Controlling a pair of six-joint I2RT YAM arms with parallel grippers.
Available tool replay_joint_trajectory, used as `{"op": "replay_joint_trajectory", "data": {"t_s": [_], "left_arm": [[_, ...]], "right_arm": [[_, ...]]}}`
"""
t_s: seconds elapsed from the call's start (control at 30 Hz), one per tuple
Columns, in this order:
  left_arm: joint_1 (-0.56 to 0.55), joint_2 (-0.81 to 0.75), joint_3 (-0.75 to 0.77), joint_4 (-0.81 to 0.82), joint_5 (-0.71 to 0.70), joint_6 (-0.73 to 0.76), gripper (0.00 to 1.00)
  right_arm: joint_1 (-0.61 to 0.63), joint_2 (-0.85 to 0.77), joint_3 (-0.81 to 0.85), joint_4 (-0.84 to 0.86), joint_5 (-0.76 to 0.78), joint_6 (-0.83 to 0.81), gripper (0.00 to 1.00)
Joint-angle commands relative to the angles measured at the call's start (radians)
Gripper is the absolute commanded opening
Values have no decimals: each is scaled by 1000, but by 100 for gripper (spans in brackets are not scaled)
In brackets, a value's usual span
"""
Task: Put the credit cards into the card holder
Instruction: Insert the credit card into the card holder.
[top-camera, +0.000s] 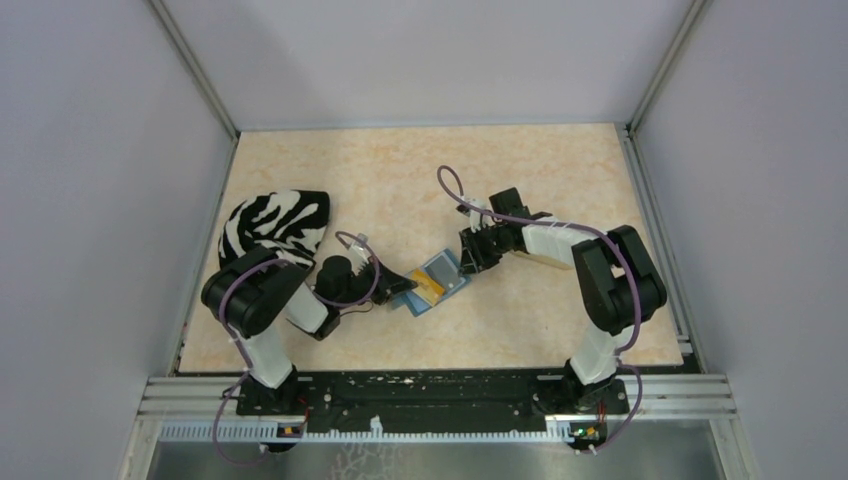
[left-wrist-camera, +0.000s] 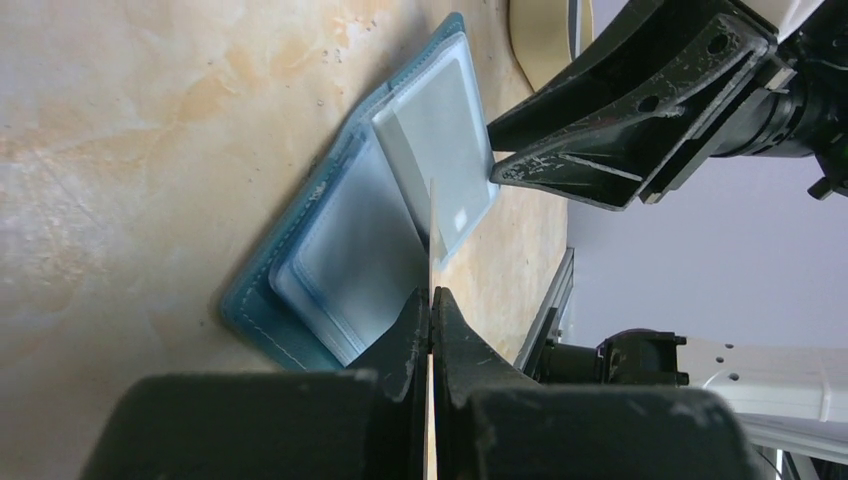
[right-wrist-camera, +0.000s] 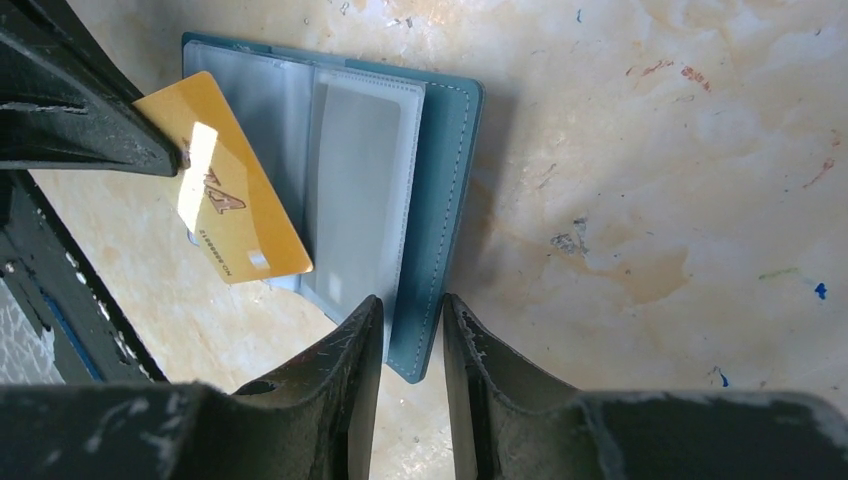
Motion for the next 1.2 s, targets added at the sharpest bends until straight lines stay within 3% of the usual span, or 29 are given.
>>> {"op": "replay_joint_trajectory", "data": {"t_s": [0.0,0.33,0.6,1.17], "left_arm": [[13,45,-2,98,-4,-31,0],[17,86,20,34,-17,-34,0],[17,11,72,-198,-47,45,0],[17,-125,86,-385,-142,140,0]], "right_arm": [[5,-7,-5,17,-25,14,28],[5,-10,-7,16,-17,14,28],[5,-10,-5,16,-19,16,28],[5,-10,-2,14,-16,16,28]]}}
